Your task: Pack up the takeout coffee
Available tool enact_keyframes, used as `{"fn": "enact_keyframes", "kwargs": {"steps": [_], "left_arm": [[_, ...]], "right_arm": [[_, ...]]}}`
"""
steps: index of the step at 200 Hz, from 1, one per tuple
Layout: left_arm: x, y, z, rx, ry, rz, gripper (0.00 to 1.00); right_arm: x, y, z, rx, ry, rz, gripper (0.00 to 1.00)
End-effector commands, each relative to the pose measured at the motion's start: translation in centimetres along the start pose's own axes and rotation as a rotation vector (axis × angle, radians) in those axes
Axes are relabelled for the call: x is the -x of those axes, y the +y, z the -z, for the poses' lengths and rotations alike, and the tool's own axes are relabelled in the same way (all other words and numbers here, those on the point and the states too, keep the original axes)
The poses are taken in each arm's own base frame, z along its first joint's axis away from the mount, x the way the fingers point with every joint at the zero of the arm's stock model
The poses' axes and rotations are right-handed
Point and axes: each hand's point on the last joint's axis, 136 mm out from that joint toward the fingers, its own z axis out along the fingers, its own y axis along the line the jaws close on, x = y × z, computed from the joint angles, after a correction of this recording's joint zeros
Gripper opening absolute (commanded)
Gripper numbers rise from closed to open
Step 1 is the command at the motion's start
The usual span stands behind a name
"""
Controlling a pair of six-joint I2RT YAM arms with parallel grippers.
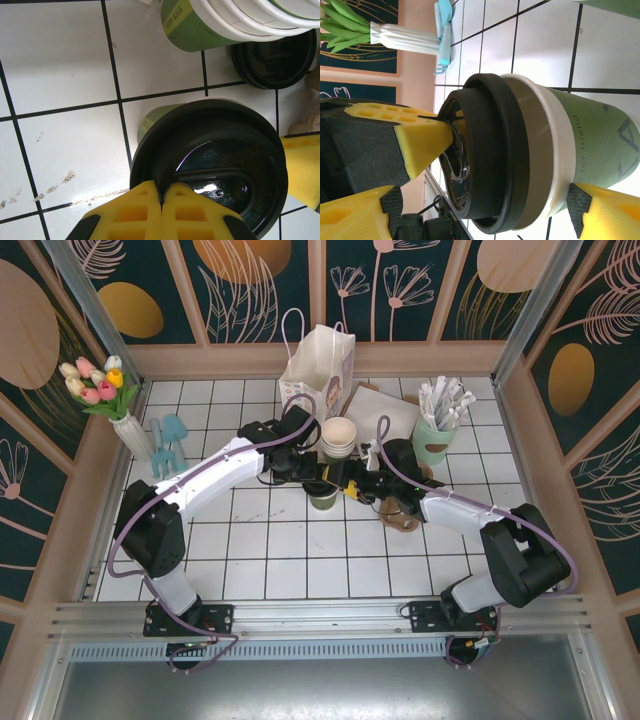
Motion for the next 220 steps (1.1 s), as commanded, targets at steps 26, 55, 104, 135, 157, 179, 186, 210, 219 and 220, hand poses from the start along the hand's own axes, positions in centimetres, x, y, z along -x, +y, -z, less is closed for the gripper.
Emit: {"fn": "enact_keyframes", "kwargs": {"steps": [26, 55, 104, 135, 157, 179, 186, 210, 219, 220], "left_arm": [[-0.1, -1.3, -0.6, -0.021, 0.016, -0.039, 0.00], [-0.1, -1.5, -0.8, -0.018, 0.021, -0.048, 0.00], [-0.2, -0.9, -1.1, 0.018, 0.027, -0.056, 0.00], [-1.1, -0.1, -2.0, 0.047, 0.056, -0.059, 0.00], [-1.5, 0.4, -2.7, 0.061, 0.068, -0.057, 0.00], [-1.9, 1.2, -3.2, 0.095, 0.081, -0.058, 0.00], [-2.1, 1.4, -3.4, 0.104, 0.088, -0.060, 0.00], [-2.2, 1.8, -3.5, 0.122, 0.092, -0.065, 0.00], [-2.2, 1.8, -3.5, 0.124, 0.094, -0.066, 0.00], [-2.2, 1.8, -3.6, 0.125, 0.094, -0.066, 0.00]], "right_arm": [[0.3, 1.2, -0.2, 0.036, -0.001, 0.039, 0.87], [0.3, 1.1, -0.2, 0.036, -0.001, 0.037, 0.87], [0.2, 1.0, -0.1, 0.031, -0.004, 0.031, 0.87], [0.6, 0.5, 0.3, 0.016, -0.039, 0.008, 0.85], [0.8, 0.4, 0.8, 0.010, -0.049, 0.013, 0.83], [1.1, -0.4, 1.5, -0.016, -0.084, -0.007, 0.80], [1.1, -0.9, 1.7, -0.027, -0.093, -0.023, 0.78], [1.4, -2.2, 2.1, -0.057, -0.117, -0.058, 0.72], [1.3, -2.4, 2.0, -0.061, -0.106, -0.059, 0.67], [1.3, -2.4, 2.0, -0.061, -0.105, -0.059, 0.66]]}}
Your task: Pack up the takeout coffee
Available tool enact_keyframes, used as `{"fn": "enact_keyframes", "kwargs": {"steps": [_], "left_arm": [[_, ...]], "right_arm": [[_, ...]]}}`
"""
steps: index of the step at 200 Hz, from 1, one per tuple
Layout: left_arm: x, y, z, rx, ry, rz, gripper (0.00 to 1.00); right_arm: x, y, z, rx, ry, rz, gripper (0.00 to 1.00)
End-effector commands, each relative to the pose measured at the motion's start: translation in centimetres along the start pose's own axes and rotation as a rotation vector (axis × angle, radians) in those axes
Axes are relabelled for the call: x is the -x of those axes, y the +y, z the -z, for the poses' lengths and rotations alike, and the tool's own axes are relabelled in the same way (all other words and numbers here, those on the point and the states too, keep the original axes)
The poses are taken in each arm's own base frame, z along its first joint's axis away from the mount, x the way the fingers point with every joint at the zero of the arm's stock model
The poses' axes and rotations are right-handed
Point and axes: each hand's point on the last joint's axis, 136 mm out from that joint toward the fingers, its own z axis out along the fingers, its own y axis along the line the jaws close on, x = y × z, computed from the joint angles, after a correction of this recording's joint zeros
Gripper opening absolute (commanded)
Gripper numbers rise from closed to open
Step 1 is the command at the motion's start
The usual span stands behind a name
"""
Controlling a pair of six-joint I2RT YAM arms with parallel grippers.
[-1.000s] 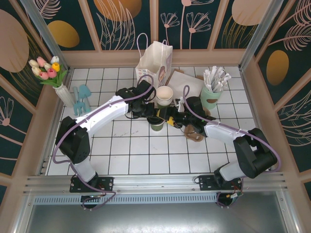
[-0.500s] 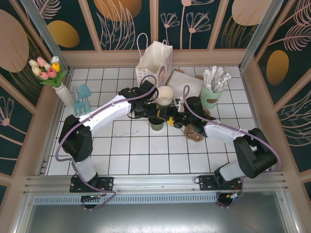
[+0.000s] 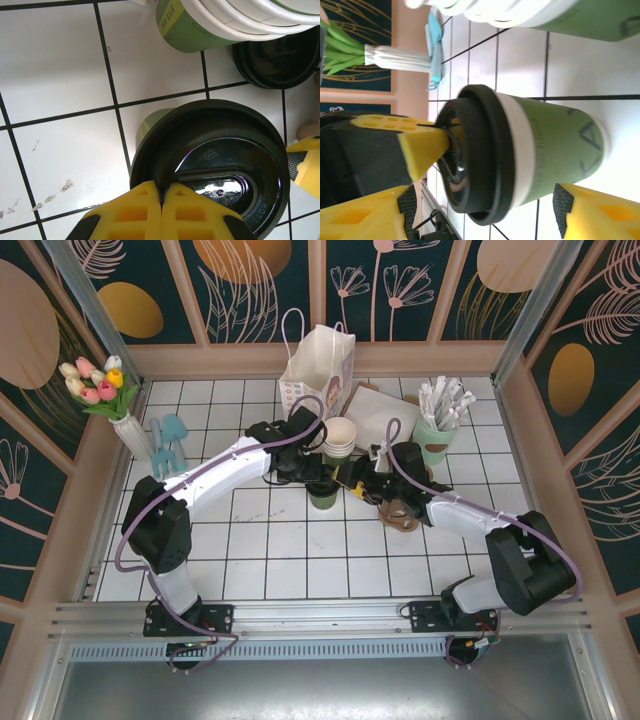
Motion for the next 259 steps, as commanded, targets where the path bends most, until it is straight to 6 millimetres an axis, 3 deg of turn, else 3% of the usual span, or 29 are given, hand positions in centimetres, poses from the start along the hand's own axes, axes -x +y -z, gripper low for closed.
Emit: {"fn": "enact_keyframes", "kwargs": {"steps": [1, 45, 104, 136, 150, 174, 198, 211, 227, 259], "left_arm": [[-2.3, 2.0, -2.5, 0.096, 0.092, -0.029, 0.00], [-2.4, 1.9, -2.7, 0.087, 0.095, -0.032, 0.00], [-2.5, 1.6, -2.9, 0.072, 0.103, -0.034, 0.00], [-3.0, 1.9, -3.6, 0.080, 0.123, -0.042, 0.00], [-4.9, 2.5, -4.9, 0.068, 0.179, -0.055, 0.00], [-10.6, 6.5, -8.1, 0.149, 0.330, -0.036, 0.00], [-14.7, 8.9, -9.3, 0.187, 0.435, -0.025, 0.00], [-15.3, 9.3, -9.0, 0.199, 0.457, -0.046, 0.00], [-14.5, 9.7, -8.2, 0.233, 0.451, -0.096, 0.00], [-8.4, 6.4, -4.5, 0.186, 0.289, -0.194, 0.00]], "right_arm": [[0.4, -0.5, 0.3, -0.013, -0.025, -0.010, 0.66], [0.1, -0.6, -0.3, 0.000, 0.009, -0.009, 0.47], [0.2, -1.2, -0.6, -0.029, 0.018, -0.019, 0.39], [-0.3, -3.1, -1.0, -0.096, 0.040, -0.051, 0.34], [-1.1, -5.2, -1.1, -0.166, 0.056, -0.083, 0.30], [-3.6, -9.0, -0.8, -0.263, 0.103, -0.156, 0.28], [-5.2, -10.9, -0.5, -0.321, 0.135, -0.192, 0.28], [-4.9, -10.2, -0.4, -0.304, 0.136, -0.178, 0.29], [-3.5, -7.3, -0.3, -0.225, 0.112, -0.119, 0.34], [-0.2, -0.2, 0.8, -0.021, 0.050, 0.013, 0.46]]}}
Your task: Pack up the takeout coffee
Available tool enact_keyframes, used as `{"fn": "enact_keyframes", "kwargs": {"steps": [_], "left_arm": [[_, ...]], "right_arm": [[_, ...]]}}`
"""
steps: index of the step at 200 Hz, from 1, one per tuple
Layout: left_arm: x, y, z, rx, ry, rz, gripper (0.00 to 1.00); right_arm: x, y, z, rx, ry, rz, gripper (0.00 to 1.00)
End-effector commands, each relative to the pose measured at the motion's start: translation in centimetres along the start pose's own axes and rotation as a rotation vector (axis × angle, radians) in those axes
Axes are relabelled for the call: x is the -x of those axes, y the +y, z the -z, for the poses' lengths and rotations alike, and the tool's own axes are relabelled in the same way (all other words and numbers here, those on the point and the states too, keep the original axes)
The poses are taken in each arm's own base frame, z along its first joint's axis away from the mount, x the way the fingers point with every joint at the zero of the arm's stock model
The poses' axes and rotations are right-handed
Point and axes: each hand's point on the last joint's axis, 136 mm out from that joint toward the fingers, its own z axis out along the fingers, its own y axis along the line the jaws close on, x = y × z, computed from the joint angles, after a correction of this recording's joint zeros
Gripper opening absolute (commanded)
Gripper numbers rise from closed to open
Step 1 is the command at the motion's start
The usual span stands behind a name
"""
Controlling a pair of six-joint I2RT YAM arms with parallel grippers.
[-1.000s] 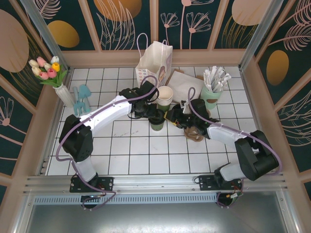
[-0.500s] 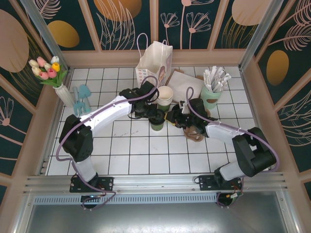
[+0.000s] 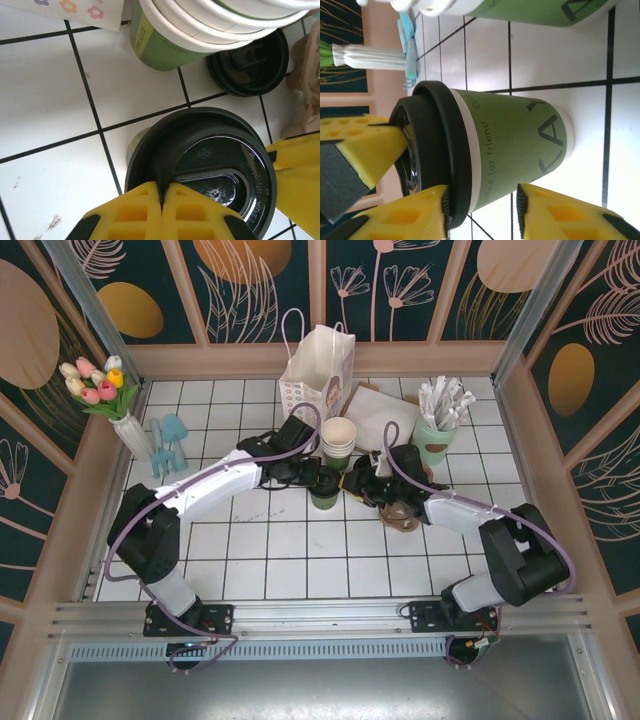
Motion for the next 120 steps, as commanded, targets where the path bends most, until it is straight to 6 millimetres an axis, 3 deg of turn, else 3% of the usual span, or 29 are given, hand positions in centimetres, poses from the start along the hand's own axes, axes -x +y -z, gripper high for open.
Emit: {"fn": "enact_keyframes", "kwargs": {"steps": [1, 14, 30, 76, 120], "left_arm": [[-9.0, 5.8, -1.9, 0.247, 0.387, -0.090, 0.00], [-6.6, 4.3, -0.7, 0.209, 0.324, -0.126, 0.00], [-5.0, 2.9, 0.4, 0.167, 0.293, -0.170, 0.00], [-3.3, 1.8, 1.4, 0.149, 0.270, -0.233, 0.00], [-2.5, 0.4, 0.7, 0.088, 0.271, -0.242, 0.00]], "right_arm": [[0.5, 2.3, 1.5, 0.048, 0.005, 0.046, 0.47], [0.9, 3.7, 1.9, 0.094, -0.001, 0.076, 0.49], [1.3, 4.1, 2.0, 0.095, -0.012, 0.076, 0.50], [1.5, 1.8, 1.0, 0.021, -0.012, -0.011, 0.48], [1.4, 1.6, 0.2, 0.030, 0.011, -0.022, 0.47]]}}
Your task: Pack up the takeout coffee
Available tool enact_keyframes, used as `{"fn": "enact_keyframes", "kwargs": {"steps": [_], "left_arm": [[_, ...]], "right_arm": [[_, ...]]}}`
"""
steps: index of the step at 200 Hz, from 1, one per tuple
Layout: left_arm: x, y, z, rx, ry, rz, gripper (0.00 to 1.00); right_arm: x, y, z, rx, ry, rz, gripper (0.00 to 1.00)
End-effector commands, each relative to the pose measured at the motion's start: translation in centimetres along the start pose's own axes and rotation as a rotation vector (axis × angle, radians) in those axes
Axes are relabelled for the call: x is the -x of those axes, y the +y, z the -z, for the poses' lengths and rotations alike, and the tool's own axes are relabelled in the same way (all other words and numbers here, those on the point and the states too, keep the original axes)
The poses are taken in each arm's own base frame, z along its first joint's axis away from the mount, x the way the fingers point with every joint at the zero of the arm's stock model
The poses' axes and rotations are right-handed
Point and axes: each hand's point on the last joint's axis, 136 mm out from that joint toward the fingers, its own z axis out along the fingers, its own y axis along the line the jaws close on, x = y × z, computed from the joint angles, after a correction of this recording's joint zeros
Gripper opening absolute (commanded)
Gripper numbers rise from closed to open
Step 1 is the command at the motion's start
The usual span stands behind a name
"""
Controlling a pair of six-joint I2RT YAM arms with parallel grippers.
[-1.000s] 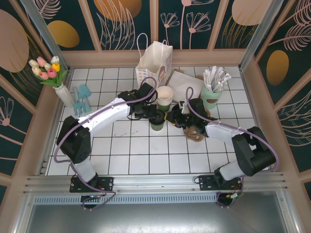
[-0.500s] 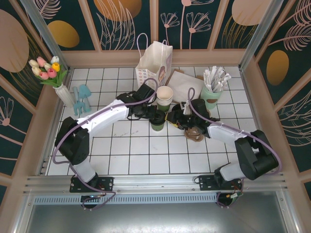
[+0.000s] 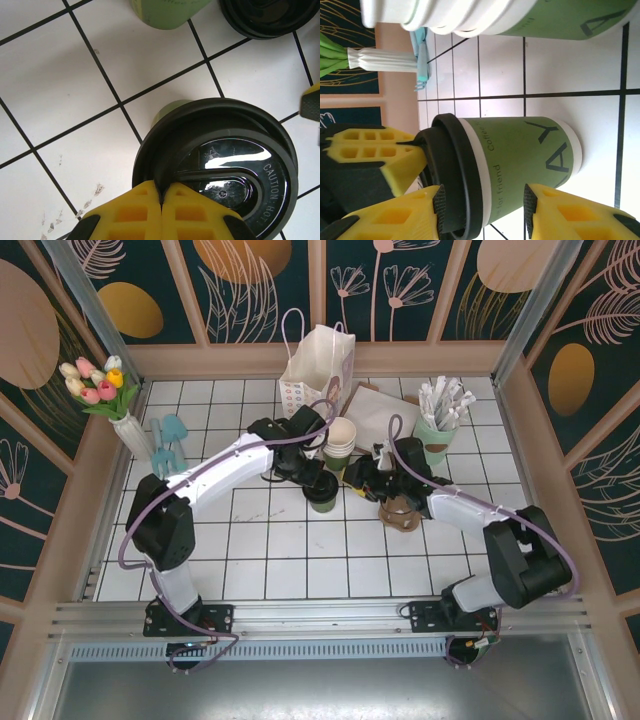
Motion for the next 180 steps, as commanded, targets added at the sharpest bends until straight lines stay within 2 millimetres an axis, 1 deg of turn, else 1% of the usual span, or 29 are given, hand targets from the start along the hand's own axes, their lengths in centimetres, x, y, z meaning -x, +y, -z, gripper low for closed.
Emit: {"fn": "enact_keyframes", "kwargs": {"steps": [1, 19, 32, 48, 57, 72, 79, 90, 100, 117, 130, 142, 161, 168, 180], "left_arm": [[-1.9, -0.3, -1.1, -0.003, 0.109, -0.038, 0.00], [-1.8, -0.8, -1.4, -0.029, 0.121, -0.050, 0.00], [-1.9, -1.0, -1.6, -0.042, 0.127, -0.063, 0.00], [-2.2, -1.1, -2.0, -0.055, 0.135, -0.078, 0.00], [-2.6, -1.0, -2.6, -0.052, 0.151, -0.081, 0.00], [-3.9, -0.3, -4.2, -0.032, 0.202, -0.072, 0.00], [-4.6, -0.1, -4.9, -0.023, 0.228, -0.061, 0.00], [-5.3, 0.2, -5.4, -0.012, 0.248, -0.037, 0.00], [-5.2, 0.3, -5.2, -0.005, 0.244, -0.014, 0.00], [-3.7, 0.0, -4.0, 0.001, 0.190, 0.026, 0.00], [-2.7, -0.1, -3.0, 0.006, 0.156, 0.047, 0.00], [-2.1, -0.1, -2.5, 0.013, 0.141, 0.056, 0.00], [-1.8, -0.3, -2.1, 0.006, 0.130, 0.067, 0.00], [-1.7, -0.4, -2.0, 0.000, 0.126, 0.071, 0.00], [-1.5, -0.5, -1.7, -0.005, 0.120, 0.075, 0.00]], "right_arm": [[0.4, 0.4, -0.4, 0.009, 0.008, -0.009, 0.47], [0.3, 0.1, -0.6, -0.002, 0.022, -0.011, 0.47], [-0.2, -0.6, -0.9, -0.021, 0.039, -0.018, 0.47], [-1.0, -2.2, -1.3, -0.071, 0.066, -0.033, 0.47], [-1.5, -3.6, -1.6, -0.117, 0.081, -0.051, 0.46], [-2.4, -5.6, -1.7, -0.179, 0.096, -0.078, 0.45], [-2.5, -5.9, -1.6, -0.185, 0.092, -0.083, 0.45], [-2.4, -5.0, -1.3, -0.161, 0.082, -0.061, 0.46], [-1.9, -3.4, -0.9, -0.117, 0.058, -0.008, 0.50], [-0.9, -0.1, 0.1, -0.045, 0.011, 0.130, 0.60], [-0.4, 1.6, 0.8, -0.016, -0.014, 0.230, 0.68], [-0.5, 2.3, 1.0, 0.000, -0.015, 0.300, 0.73], [-1.2, 2.5, 1.1, 0.015, -0.006, 0.368, 0.77], [-1.5, 2.6, 1.1, 0.019, -0.007, 0.396, 0.80], [-2.2, 2.4, 0.8, 0.014, -0.002, 0.442, 0.91]]}}
